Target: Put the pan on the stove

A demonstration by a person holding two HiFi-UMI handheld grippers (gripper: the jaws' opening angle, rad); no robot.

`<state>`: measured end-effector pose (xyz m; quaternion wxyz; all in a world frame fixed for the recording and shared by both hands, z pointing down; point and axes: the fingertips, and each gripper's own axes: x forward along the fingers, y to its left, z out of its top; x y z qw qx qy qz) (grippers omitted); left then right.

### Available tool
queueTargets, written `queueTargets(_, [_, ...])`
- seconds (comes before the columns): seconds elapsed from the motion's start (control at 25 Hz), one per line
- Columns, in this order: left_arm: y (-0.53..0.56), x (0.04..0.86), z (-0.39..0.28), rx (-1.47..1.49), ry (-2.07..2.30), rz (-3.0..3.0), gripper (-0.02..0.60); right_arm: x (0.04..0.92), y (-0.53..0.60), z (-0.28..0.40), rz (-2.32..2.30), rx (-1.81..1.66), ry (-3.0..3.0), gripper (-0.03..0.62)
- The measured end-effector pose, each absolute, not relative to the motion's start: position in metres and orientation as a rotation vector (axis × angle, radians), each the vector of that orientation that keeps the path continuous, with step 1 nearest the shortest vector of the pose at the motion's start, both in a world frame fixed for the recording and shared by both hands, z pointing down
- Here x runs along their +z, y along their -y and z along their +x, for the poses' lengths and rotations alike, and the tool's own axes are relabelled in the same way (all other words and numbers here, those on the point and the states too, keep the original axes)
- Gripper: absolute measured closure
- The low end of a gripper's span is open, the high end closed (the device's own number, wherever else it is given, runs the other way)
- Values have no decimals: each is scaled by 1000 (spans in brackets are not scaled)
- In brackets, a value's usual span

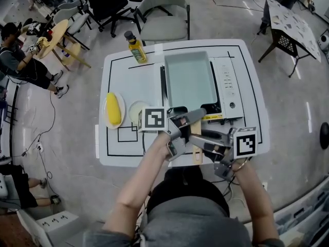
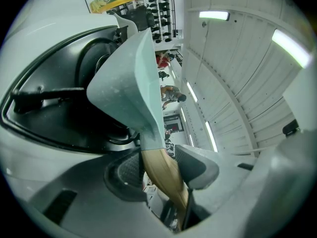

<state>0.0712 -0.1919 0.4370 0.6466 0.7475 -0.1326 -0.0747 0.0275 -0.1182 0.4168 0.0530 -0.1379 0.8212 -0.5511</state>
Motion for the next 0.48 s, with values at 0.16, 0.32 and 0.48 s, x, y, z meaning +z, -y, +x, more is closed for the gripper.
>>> queueTargets(0.16, [192,437,71,-177,302,1687,402,416,119,27,-406,-1693,-2473,421])
queueTargets(0.32, [193,437,71,-184,300,1658,402,412,120,27,-389,-1706,-2445,419])
queueTargets(0.48, [192,436,71,-180,297,1648,402,411,119,27,-376,-1711,-2438,419])
